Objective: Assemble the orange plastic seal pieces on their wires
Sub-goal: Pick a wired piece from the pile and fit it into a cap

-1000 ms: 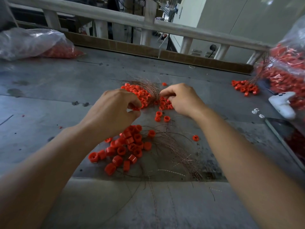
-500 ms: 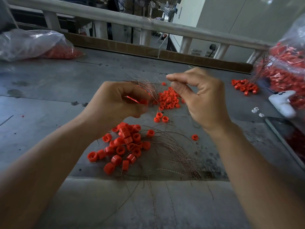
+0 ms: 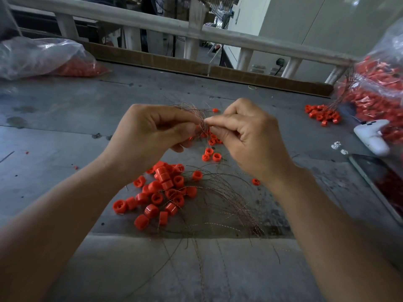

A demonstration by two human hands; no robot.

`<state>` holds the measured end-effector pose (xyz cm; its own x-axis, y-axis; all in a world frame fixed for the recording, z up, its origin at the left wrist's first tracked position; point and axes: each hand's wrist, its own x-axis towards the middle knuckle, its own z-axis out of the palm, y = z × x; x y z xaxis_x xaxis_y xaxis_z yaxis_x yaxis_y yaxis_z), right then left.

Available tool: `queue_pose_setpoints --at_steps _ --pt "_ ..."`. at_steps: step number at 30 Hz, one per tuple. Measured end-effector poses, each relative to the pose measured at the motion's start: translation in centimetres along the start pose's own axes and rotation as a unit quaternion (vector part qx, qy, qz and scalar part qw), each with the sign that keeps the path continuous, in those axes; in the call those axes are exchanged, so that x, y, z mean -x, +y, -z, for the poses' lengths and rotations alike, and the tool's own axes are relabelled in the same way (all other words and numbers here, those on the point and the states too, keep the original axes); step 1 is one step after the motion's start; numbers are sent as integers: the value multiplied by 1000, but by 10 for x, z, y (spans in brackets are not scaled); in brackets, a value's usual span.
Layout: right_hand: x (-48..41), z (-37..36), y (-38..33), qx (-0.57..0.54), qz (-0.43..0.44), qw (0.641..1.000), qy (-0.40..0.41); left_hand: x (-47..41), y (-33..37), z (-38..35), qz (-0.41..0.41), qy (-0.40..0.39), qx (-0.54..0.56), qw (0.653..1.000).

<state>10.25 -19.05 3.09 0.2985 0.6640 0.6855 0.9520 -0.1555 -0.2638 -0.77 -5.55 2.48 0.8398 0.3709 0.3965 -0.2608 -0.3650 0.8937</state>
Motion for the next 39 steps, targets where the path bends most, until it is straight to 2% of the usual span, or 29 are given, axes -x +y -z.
queue_pose_setpoints --at_steps 6,13,25,39 --pt "1 0 -1 -25 -12 1000 -11 0 0 -1 -12 -9 -24 1000" --pt "0 9 1 -78 -53 995 20 0 -4 -1 -17 14 -22 1000" --pt "3 8 -6 -125 -24 992 -26 1 -1 -2 -11 -2 3 1000" --pt "3 6 -8 -116 -23 991 -59 2 0 0 -5 -59 76 995"
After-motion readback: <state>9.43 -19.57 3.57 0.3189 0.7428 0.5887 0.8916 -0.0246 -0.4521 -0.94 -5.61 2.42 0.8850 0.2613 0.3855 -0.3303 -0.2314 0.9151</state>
